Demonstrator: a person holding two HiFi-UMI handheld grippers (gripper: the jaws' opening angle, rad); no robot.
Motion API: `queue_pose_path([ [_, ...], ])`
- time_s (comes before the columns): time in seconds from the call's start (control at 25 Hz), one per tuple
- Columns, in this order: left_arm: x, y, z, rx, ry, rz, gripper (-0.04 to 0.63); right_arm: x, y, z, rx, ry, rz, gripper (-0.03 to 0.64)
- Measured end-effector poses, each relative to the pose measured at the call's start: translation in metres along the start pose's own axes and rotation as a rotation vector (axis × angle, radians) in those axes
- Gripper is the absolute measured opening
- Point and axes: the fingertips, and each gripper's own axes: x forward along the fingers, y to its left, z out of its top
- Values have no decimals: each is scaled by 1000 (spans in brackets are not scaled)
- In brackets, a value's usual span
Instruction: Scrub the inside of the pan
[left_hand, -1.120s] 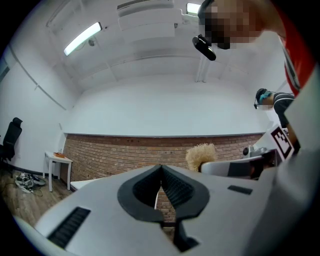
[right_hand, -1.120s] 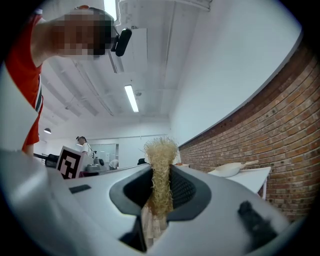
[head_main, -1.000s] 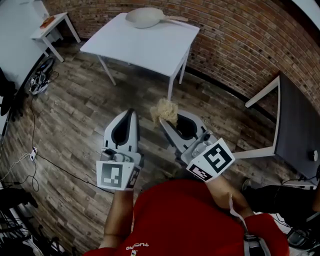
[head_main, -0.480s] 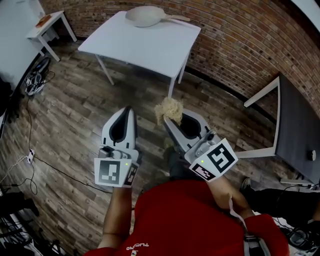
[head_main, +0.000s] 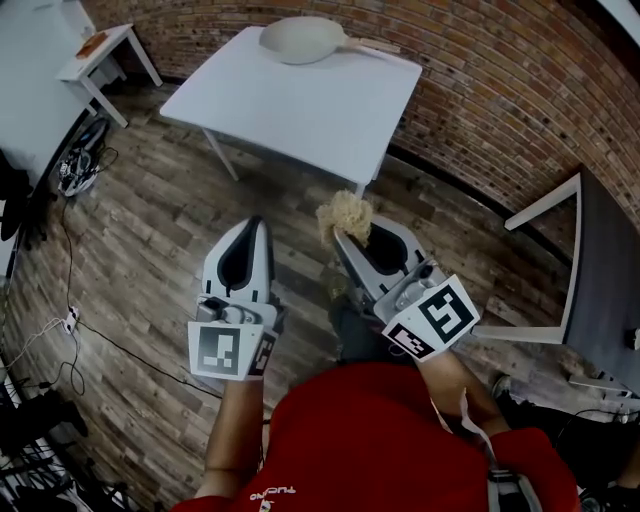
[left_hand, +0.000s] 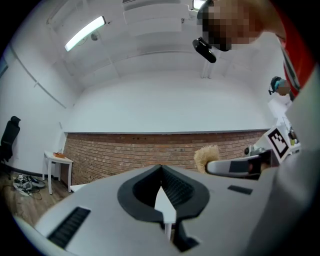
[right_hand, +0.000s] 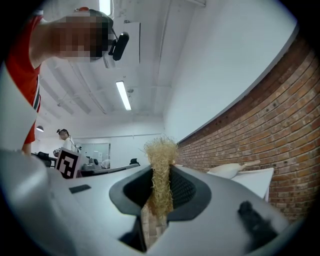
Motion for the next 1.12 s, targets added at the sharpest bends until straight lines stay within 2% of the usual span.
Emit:
queue_pose_path([
  [0.48, 172, 77, -24, 11, 45, 46, 14, 118, -157, 10, -28, 27, 9, 87],
  [0.72, 238, 109, -32, 12, 59, 71, 14, 166, -220, 13, -21, 42, 14, 87],
  [1.12, 308, 170, -29, 1, 42, 74, 14, 240, -270, 13, -47, 80, -3, 87],
])
